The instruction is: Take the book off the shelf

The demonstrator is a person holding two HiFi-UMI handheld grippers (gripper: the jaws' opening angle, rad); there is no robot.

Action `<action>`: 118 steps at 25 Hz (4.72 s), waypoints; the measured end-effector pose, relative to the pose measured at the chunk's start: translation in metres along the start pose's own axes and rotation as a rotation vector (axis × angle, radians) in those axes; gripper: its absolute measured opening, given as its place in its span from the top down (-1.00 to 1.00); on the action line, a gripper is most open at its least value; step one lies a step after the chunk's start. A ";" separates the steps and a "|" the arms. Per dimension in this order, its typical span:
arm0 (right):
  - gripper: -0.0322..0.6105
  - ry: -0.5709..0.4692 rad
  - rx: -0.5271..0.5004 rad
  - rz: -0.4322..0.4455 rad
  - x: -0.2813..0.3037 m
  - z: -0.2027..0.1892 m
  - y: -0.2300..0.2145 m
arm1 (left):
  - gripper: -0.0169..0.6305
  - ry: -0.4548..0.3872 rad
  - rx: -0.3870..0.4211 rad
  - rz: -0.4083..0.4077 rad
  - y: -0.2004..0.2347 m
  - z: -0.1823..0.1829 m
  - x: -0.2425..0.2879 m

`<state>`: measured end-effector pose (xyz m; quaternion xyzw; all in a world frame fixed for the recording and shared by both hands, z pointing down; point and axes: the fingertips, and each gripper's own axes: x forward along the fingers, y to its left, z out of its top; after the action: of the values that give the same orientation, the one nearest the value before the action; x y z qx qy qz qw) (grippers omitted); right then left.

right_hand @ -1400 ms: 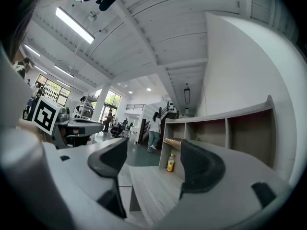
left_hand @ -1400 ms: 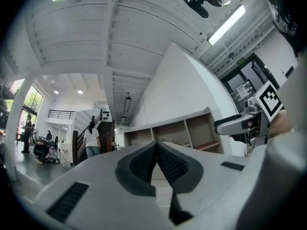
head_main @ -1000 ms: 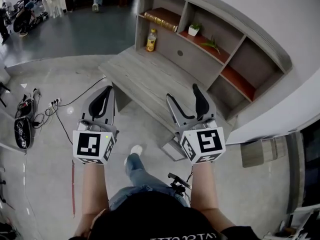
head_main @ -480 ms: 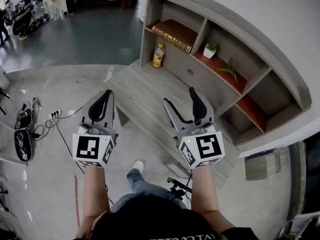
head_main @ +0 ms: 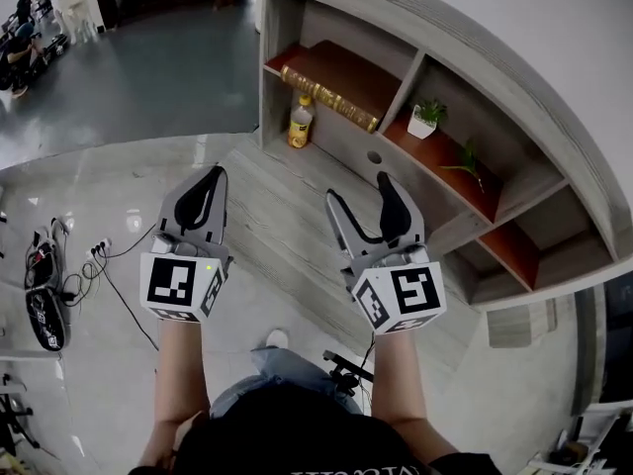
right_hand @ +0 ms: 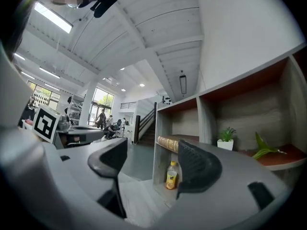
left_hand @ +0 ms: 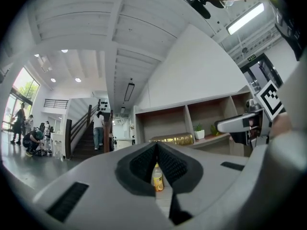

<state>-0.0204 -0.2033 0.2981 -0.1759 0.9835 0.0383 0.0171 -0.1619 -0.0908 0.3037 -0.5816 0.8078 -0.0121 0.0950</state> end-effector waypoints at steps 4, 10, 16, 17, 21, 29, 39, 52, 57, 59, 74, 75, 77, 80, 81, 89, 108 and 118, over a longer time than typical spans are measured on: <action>-0.17 0.016 0.024 -0.003 0.025 -0.007 -0.015 | 0.91 0.009 -0.009 -0.036 0.001 -0.010 0.033; -0.17 0.026 0.005 -0.035 0.033 -0.007 -0.031 | 0.91 0.031 -0.012 -0.104 -0.011 -0.019 0.062; -0.17 0.014 0.022 -0.082 0.031 -0.007 -0.045 | 0.91 0.005 0.001 -0.136 -0.005 -0.010 0.085; -0.17 0.011 0.019 -0.092 0.030 -0.005 -0.047 | 0.91 -0.004 0.002 -0.142 -0.004 -0.007 0.089; -0.17 -0.002 0.006 -0.152 0.029 0.001 -0.053 | 0.91 -0.035 0.003 -0.195 -0.006 -0.001 0.105; -0.17 0.005 0.090 -0.284 0.059 -0.005 -0.059 | 0.91 -0.071 0.050 -0.344 0.007 0.003 0.144; -0.20 0.018 0.132 -0.473 0.120 -0.004 -0.056 | 0.91 -0.111 0.015 -0.503 0.055 -0.003 0.206; -0.23 0.002 0.286 -0.719 0.139 -0.022 -0.045 | 0.91 -0.134 -0.063 -0.721 0.073 -0.021 0.239; -0.23 -0.024 0.363 -0.740 0.154 -0.027 -0.040 | 0.91 -0.132 -0.080 -0.752 0.078 -0.026 0.241; -0.23 -0.071 0.413 -0.734 0.158 -0.028 -0.041 | 0.91 -0.138 -0.089 -0.755 0.079 -0.026 0.244; -0.23 -0.525 1.166 -0.621 0.170 -0.062 -0.093 | 0.91 -0.121 -0.074 -0.701 0.072 -0.028 0.250; -0.23 -0.522 1.182 -0.626 0.173 -0.064 -0.097 | 0.91 -0.117 -0.070 -0.699 0.073 -0.029 0.249; -0.23 -0.506 1.211 -0.646 0.179 -0.069 -0.106 | 0.91 -0.113 -0.058 -0.699 0.072 -0.030 0.247; -0.23 -0.492 1.270 -0.673 0.188 -0.076 -0.118 | 0.91 -0.111 -0.043 -0.701 0.071 -0.030 0.245; -0.23 -0.487 1.291 -0.682 0.191 -0.079 -0.121 | 0.91 -0.110 -0.041 -0.699 0.072 -0.030 0.244; -0.23 -0.433 1.321 -0.779 0.202 -0.081 -0.140 | 0.91 -0.110 -0.036 -0.677 0.075 -0.027 0.241; -0.23 -0.374 1.443 -0.865 0.211 -0.088 -0.152 | 0.91 -0.119 -0.047 -0.655 0.070 -0.019 0.235; -0.20 -0.360 1.429 -0.840 0.204 -0.085 -0.137 | 0.91 -0.126 -0.070 -0.612 0.084 -0.016 0.242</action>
<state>-0.1655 -0.4085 0.3637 -0.4647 0.6066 -0.5745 0.2932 -0.3172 -0.2933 0.2744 -0.8002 0.5878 0.0239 0.1169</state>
